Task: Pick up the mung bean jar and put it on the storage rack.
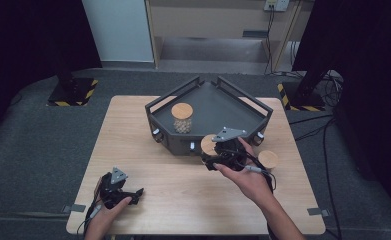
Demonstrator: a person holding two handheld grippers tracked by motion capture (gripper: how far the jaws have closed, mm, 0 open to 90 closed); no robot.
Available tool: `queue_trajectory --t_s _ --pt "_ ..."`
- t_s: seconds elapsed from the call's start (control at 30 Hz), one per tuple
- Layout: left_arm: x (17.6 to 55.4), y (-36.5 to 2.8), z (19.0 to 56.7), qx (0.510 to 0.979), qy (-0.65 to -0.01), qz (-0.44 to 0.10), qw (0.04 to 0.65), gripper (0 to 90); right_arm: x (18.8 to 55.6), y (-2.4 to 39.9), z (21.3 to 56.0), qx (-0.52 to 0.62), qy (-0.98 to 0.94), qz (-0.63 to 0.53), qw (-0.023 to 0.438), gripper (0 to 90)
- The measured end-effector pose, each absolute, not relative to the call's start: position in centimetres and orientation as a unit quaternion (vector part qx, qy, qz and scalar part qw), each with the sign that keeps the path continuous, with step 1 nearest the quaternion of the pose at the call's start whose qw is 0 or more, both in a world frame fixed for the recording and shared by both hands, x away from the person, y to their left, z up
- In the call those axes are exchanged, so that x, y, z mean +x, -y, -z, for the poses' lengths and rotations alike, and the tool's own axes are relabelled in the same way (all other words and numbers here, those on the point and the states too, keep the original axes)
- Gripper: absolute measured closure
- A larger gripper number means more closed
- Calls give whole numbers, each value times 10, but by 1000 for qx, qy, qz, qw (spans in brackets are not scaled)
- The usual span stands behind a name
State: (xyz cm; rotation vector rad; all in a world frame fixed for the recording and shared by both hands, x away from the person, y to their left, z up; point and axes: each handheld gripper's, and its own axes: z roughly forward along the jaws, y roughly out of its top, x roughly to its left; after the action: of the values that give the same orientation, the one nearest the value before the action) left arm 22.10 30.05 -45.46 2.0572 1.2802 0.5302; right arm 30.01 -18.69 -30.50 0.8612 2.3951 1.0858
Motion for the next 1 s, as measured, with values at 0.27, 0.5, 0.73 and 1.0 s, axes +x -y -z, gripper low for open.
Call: queue_trajectory --t_s 0.27,0.5,0.73,1.0 --pt "221 -301 455 784 -488 -202 325 0 303 187 301 307 -848 -388 188 255" --pt "221 -301 455 784 -488 -202 325 0 306 187 294 308 -847 -389 190 255" --pt "221 -301 455 785 -488 -202 325 0 309 187 289 311 -845 -389 193 255" --pt "221 -301 455 784 -488 -202 325 0 313 186 286 311 -845 -389 195 255"
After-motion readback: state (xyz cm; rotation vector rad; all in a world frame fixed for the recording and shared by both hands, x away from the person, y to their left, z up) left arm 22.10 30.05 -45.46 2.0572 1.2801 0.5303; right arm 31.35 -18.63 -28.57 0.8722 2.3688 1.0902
